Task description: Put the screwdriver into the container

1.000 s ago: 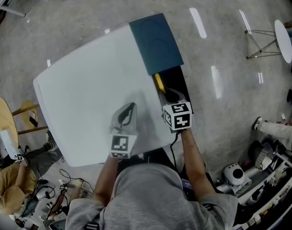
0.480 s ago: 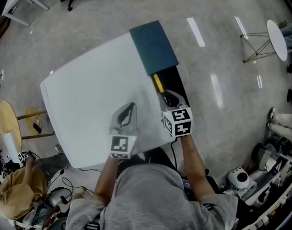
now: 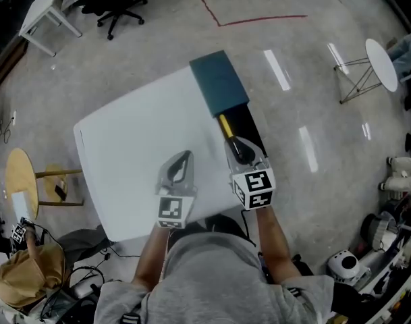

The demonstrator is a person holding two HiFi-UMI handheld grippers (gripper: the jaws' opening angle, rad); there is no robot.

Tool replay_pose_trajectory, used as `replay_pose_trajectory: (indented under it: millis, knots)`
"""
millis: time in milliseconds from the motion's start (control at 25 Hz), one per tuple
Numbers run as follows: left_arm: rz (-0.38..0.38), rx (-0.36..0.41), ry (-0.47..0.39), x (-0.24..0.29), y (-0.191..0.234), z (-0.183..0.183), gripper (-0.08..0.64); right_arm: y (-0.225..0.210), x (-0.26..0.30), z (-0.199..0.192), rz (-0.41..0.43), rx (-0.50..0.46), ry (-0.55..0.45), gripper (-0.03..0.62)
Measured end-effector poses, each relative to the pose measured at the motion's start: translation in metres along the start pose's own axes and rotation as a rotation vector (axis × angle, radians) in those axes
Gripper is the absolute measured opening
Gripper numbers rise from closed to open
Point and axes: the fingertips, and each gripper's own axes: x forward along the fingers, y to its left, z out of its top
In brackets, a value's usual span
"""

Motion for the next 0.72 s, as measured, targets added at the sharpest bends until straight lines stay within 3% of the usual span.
replay_pose_trajectory:
  millis: [320,720]
  knots:
    - [0.023,0.000,-0.055,-0.039,0.004,0.020,0.011,0.034,-0.027,0.022,-0.005,-0.049,-0.093,0.051]
    - [0.035,0.008,-0.095,-0.072,0.004,0.031,0.012,0.066,-0.057,0.021,-0.006,-0.091,-0.155,0.021]
